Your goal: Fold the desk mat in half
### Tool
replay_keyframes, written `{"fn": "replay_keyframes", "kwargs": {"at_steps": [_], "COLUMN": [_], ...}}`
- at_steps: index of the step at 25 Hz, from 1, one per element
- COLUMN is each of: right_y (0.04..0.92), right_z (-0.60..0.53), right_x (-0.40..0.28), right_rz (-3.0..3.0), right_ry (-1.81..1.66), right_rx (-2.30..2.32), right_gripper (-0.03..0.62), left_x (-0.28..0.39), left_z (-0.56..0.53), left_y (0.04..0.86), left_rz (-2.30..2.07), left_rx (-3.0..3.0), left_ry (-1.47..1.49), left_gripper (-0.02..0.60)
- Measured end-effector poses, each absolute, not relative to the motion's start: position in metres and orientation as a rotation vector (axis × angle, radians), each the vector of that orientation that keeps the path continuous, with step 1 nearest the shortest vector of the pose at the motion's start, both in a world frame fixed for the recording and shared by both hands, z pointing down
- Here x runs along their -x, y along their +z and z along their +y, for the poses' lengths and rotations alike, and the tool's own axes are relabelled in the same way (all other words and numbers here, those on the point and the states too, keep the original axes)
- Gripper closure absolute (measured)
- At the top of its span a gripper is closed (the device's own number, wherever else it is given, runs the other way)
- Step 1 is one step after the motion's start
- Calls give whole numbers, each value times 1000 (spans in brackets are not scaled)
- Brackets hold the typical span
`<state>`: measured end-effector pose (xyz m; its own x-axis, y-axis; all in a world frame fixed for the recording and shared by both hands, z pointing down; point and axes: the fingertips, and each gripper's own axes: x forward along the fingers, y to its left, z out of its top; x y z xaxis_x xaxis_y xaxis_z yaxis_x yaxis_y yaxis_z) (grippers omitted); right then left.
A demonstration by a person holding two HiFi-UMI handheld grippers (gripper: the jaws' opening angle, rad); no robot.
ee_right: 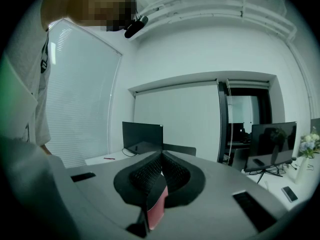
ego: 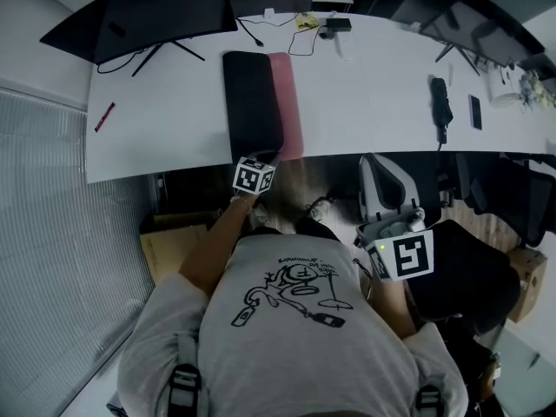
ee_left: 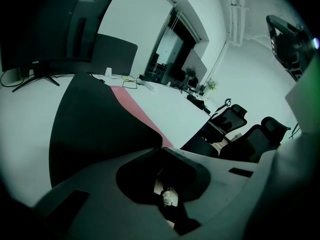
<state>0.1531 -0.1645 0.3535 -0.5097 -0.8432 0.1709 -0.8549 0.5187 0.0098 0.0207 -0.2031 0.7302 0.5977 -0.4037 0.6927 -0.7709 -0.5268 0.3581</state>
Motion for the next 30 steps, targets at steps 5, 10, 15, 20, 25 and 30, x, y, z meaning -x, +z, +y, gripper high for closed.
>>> {"fn": "replay_keyframes", "kwargs": {"at_steps": [5,10,15,20,25,30], "right_y": [352,352,352,352,355,355], "right_z": [-166,-164,-164,-164,-163,-164], "right_x": [-168,-180,-193,-206,-219,-224], "right_rz": [-2589,-2581,-2576,-2563,-2548,-2542], "right_ry": [119,111,108,110,117,128], "right_rx": [-1483,-1498,-1505,-1518,-1535,-1544], "right_gripper": [585,585,585,585,585,585], "left_x": [-36,-50,-66,-79,-90,-88], "left_z": [-206,-207,-210,-212,-213,-211], "left_y": [732,734,736,739,745,754], "left_rz": [-907,-885,-869,-854,-843,-856], "left_rx": [-2166,-2177,-2186,-2180,-2180,-2149], "left_ry": [735,749,769,781,803,841], "left_gripper": [549,549,549,549,549,541]}}
